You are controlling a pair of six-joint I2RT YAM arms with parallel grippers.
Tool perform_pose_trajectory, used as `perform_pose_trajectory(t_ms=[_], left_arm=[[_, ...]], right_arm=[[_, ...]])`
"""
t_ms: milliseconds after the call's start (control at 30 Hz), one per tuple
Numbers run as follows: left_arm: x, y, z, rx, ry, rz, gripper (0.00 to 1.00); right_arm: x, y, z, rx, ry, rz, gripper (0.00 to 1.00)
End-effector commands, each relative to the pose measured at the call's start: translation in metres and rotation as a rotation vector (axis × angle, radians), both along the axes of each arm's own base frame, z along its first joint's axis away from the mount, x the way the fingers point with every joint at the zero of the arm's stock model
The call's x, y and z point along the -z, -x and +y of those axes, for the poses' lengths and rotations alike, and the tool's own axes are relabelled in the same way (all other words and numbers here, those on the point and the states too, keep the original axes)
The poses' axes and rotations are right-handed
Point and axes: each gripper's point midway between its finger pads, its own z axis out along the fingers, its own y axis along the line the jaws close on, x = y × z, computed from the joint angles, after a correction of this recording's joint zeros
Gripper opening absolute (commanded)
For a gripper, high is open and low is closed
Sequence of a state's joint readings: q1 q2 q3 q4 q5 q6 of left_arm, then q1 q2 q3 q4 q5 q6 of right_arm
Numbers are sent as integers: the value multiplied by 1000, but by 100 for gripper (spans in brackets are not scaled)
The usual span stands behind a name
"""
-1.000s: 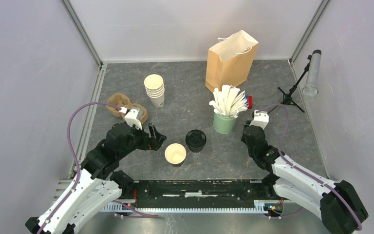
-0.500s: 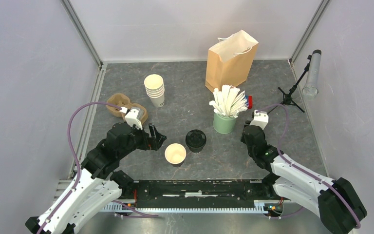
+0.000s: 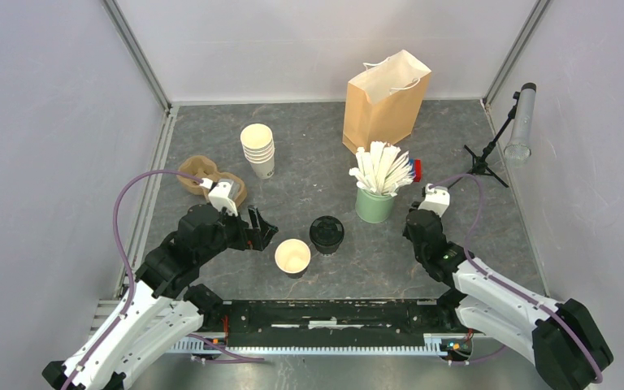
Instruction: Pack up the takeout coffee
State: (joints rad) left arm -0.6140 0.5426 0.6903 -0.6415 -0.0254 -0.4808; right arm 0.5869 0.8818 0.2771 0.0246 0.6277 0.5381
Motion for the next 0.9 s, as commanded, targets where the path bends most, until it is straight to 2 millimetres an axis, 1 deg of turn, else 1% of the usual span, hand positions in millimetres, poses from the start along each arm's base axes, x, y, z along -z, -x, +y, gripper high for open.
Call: perform_pose_trajectory(t_ms=[0, 267, 400, 533, 600, 667, 867], left_arm=[[-2, -4, 1, 6, -23, -36, 100], [-1, -5, 1, 4, -27, -32, 100], [0, -5, 1, 5, -31, -29, 100], [0, -5, 2, 1, -34, -27, 100], [0, -5, 1, 2, -33, -25, 100], [1, -5, 1, 2, -34, -24, 100], [1, -5, 2, 1, -35, -23, 100]], right_arm=[[1, -2, 0, 18, -27, -16, 29], [4, -3, 4, 0, -44, -21, 25], [4, -3, 4, -1, -41, -28, 22], [6, -3, 3, 4, -38, -25, 21], [6, -3, 3, 1, -32, -19, 23], [8, -3, 2, 3, -24, -8, 27], [6, -4, 3, -6, -28, -20, 28]])
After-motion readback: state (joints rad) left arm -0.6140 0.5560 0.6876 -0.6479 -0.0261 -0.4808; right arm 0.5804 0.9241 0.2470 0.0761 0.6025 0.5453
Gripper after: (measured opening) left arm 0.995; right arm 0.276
